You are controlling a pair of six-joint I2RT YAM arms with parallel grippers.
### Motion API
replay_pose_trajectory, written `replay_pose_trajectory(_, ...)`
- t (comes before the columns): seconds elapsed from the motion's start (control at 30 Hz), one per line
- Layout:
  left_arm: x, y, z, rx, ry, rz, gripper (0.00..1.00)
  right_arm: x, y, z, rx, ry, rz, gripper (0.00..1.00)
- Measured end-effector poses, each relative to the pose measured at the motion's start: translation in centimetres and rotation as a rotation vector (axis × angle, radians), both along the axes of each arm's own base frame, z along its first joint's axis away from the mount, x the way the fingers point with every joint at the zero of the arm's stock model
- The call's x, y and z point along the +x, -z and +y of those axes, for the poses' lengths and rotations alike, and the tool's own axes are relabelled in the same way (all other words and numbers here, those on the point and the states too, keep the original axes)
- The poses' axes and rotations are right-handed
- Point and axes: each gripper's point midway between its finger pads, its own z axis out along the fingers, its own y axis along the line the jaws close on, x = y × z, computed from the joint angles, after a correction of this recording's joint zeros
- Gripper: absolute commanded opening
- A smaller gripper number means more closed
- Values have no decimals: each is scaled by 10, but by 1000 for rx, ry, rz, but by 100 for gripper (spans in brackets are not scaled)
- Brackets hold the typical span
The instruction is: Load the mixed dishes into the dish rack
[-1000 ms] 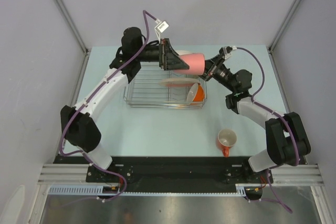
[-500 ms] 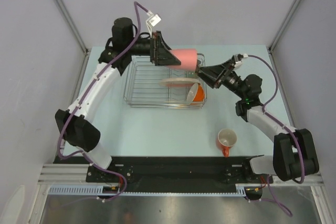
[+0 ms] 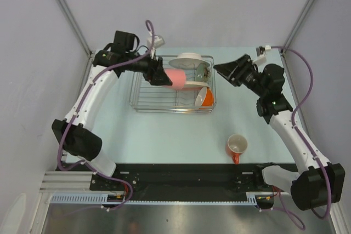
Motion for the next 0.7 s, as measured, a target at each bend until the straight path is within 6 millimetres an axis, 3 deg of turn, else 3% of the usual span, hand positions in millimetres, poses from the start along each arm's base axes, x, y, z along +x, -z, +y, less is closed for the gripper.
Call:
replay_pose_trajectory(0.13,-29,20,-20,87,110,3,0,-6,-67,30,-101,-3,-173,54)
replay_pose_trajectory(0.23,-35,24,-21,110,133,-1,0,-12,-83,45,-166,4,-227,51)
replay_pose_trajectory(0.33,-38,26,-20,125,137,2,0,-6,-67,49,-231,25,-201,44)
replay_pose_trajectory(0.43,-41,24,-25,128,152,-9,0,4,-32,56,-328,42,-131,19)
replay_pose_trajectory(0.47,-44,21,-29,124,166,-18,0,6,-20,59,-361,41,-111,6)
replay_pose_trajectory(0.6,-55,5,-46,105,216,-60,0,6,16,69,-470,30,-49,1)
replay_pose_trajectory(0.7,-64,-8,-58,87,250,-98,0,5,24,70,-507,35,-40,1)
